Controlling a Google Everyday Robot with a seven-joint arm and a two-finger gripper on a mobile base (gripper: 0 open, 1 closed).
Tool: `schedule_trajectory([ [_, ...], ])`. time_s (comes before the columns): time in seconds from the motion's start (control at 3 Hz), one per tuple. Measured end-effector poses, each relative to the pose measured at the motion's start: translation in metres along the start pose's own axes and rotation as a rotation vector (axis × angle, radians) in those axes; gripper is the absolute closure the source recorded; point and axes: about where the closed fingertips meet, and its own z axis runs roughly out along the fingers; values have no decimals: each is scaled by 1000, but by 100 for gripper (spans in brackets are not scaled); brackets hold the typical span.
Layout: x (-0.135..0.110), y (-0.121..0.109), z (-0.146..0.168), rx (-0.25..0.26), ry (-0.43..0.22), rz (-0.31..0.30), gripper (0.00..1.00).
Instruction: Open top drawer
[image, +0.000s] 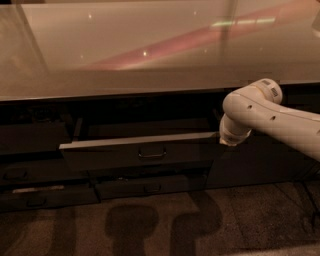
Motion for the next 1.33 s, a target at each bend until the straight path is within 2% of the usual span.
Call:
schedule_trajectory([
  [0.33,0,-1,-3,0,0,0,100],
  [1.0,8,21,-6,9,-4,-8,100],
  [1.33,8,21,-6,9,-4,-8,100],
])
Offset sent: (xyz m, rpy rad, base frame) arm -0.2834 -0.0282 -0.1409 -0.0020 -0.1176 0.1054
